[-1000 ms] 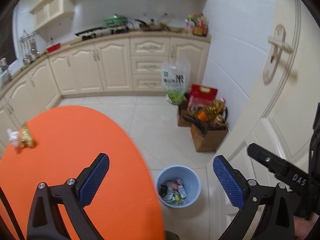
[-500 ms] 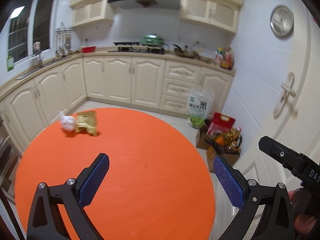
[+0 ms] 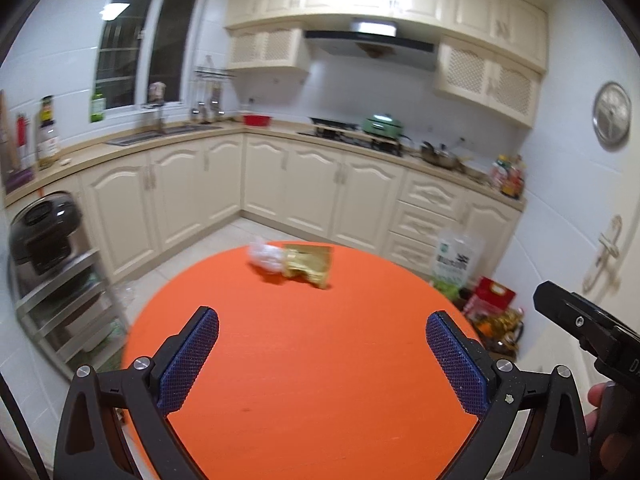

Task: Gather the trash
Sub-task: 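Return both open tools to the orange table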

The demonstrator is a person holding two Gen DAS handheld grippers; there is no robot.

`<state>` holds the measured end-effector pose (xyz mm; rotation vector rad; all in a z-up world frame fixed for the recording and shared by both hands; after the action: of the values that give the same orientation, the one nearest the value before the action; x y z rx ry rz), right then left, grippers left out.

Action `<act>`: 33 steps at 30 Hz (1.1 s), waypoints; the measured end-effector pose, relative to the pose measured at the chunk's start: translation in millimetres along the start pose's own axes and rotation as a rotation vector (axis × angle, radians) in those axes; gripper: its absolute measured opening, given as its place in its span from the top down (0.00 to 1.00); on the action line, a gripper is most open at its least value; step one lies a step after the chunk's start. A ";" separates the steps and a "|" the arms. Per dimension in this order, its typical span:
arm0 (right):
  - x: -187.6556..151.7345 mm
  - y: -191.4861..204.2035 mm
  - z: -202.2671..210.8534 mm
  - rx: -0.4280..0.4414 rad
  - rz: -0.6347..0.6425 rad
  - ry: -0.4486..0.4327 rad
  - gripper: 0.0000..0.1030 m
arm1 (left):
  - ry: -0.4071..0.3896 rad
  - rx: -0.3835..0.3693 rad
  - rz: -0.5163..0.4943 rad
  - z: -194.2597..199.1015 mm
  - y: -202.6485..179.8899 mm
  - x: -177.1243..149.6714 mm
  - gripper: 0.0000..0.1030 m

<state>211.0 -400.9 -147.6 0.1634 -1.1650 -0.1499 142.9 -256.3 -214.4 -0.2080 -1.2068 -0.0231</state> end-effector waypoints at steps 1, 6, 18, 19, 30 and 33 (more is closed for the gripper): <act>-0.6 13.3 -2.5 0.013 0.020 -0.001 0.00 | -0.005 0.013 0.007 8.7 8.6 -3.7 0.01; -7.1 49.0 -17.9 0.054 0.081 0.019 0.00 | -0.018 0.057 0.021 34.6 23.2 -21.7 0.01; -25.2 73.0 -118.6 0.106 0.126 0.152 0.00 | 0.049 0.080 0.052 -38.7 33.5 -6.4 0.01; -26.2 71.7 -133.6 0.110 0.123 0.169 0.00 | 0.060 0.082 0.052 -54.2 34.1 -0.5 0.01; -39.0 41.0 -278.2 0.101 0.078 0.346 0.00 | 0.225 0.106 0.075 -233.0 31.0 72.0 0.01; -44.5 40.4 -308.6 0.102 0.084 0.386 0.00 | 0.261 0.119 0.071 -276.2 28.7 89.7 0.01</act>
<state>479.4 -336.9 -298.4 0.2222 -0.7931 0.0169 434.1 -267.4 -229.0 -0.1384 -0.9363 0.0818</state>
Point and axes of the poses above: each gripper's, at about its wrist camera, not at the fingertips, and z roughly against the way its jaws point, y to its left, x to its top, the point moved 1 cm from there along -z, roughly the way its jaws point, and after that the axes turned 9 degrees about -y, right-handed, at the moved point
